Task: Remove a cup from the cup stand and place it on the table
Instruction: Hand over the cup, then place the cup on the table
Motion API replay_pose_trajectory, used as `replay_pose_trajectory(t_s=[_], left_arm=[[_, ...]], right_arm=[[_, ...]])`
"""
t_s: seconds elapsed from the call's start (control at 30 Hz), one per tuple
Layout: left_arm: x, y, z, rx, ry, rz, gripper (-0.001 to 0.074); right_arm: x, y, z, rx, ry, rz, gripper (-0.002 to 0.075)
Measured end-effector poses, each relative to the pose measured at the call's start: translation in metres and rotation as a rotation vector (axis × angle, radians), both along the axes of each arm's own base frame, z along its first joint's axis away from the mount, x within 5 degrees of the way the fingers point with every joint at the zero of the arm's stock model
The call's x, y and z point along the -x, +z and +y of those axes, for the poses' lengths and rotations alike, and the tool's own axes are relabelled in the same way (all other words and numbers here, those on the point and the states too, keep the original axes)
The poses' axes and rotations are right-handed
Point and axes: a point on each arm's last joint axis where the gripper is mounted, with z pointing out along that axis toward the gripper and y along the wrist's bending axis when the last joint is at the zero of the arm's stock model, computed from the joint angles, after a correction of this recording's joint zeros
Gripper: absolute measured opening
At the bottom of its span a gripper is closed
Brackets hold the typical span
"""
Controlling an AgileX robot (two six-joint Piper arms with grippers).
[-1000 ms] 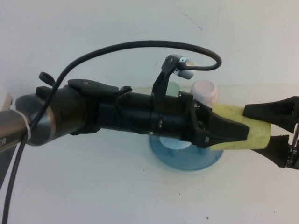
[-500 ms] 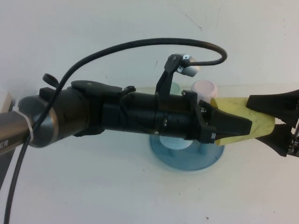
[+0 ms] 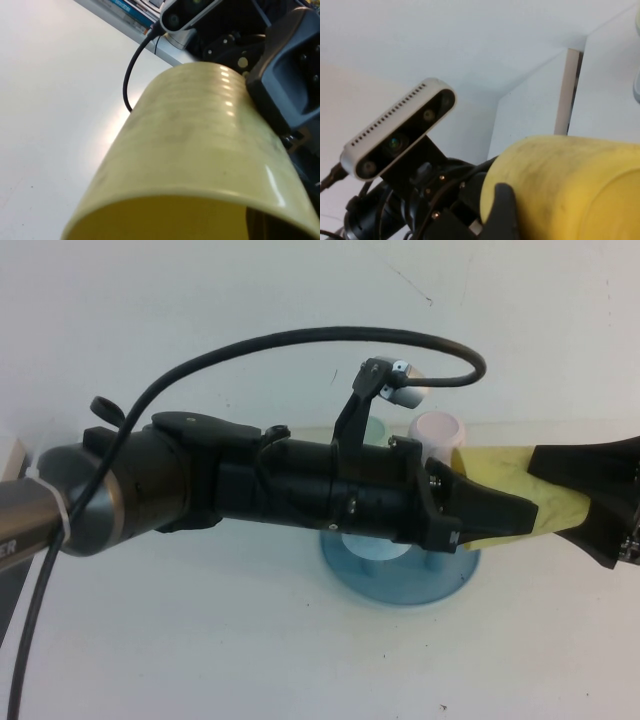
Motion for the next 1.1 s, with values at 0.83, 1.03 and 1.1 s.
replay_pose_trajectory(t_s=[0.83,1.03,1.1], left_arm=[[0.009,0.024,0.045,-0.337,0.041,-0.239,0.0014],[0.019,0.027,0.079,-0.751,0.131,-0.195,0.0014],[0.019,0.020,0.090,-0.910,0.157,-0.123,0.0014]], right_arm=[[-0.004,-0.004,-0.032,0.108,-0.085,-0.088,0.0692],[-0.004,-0.004,-0.033,0.155,-0.077,-0.171,0.0692],[-0.004,-0.004,-0.033,0.165,-0.075,-0.189,0.0692]])
